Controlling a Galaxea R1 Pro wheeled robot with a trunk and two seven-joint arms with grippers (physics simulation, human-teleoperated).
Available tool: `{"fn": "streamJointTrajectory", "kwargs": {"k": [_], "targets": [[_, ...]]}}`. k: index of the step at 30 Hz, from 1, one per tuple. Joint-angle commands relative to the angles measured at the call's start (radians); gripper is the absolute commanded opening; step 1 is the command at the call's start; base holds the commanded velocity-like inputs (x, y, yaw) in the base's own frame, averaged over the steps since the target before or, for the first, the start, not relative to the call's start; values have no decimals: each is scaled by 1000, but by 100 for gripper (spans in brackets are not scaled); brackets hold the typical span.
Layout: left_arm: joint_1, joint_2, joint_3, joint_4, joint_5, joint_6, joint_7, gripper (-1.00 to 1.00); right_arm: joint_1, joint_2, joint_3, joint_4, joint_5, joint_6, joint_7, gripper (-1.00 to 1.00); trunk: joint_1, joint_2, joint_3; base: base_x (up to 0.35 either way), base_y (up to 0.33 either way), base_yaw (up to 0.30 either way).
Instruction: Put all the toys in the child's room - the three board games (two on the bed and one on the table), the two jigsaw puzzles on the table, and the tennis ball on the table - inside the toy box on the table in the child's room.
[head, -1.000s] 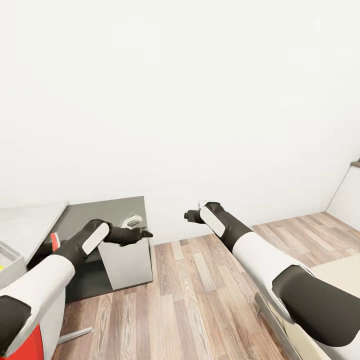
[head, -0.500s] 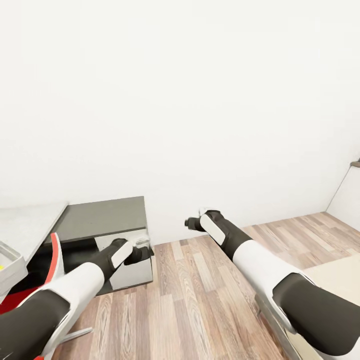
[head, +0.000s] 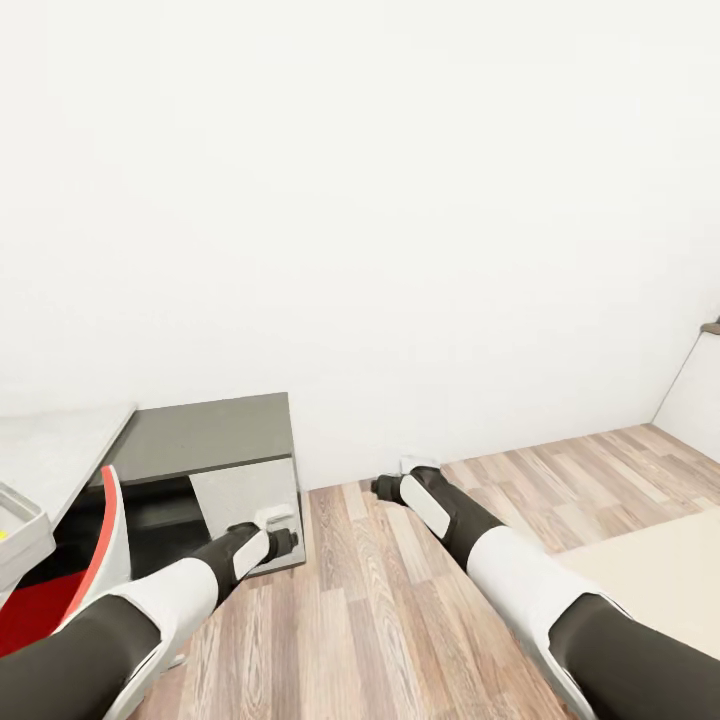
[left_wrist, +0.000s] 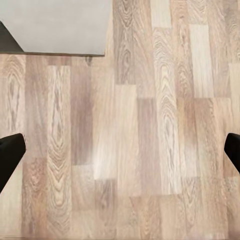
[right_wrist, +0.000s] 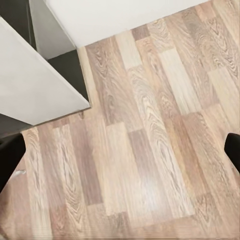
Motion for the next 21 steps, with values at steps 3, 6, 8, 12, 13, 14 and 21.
{"fn": "streamJointTrajectory", "kwargs": {"k": [3,6,8,12,13,14,21], "targets": [[53,-4,-10,8,-13,-42,7,100,42,0,8,2,-7,-29,-9,100,1,-2,-2,0,0,0],[114,-5,-10,11,-70,-97,7,100,92,1,9,3,33,-47,-12,100,1,-2,-2,0,0,0],[150,-5,-10,12,-107,-140,6,100,128,6,8,4,81,-69,-12,100,1,-2,-2,0,0,0],[220,-6,-11,12,-152,-188,5,100,187,13,7,4,169,-118,-14,100,1,-2,-2,0,0,0],[241,-5,-11,12,-159,-198,5,100,201,13,7,5,184,-127,-14,100,1,-2,-2,0,0,0],[251,-5,-11,12,-161,-203,5,100,209,14,6,6,189,-131,-14,100,1,-2,-2,0,0,0],[337,4,-13,14,-169,-282,5,100,287,13,4,63,210,-234,-12,100,1,-2,-2,0,0,0]]}}
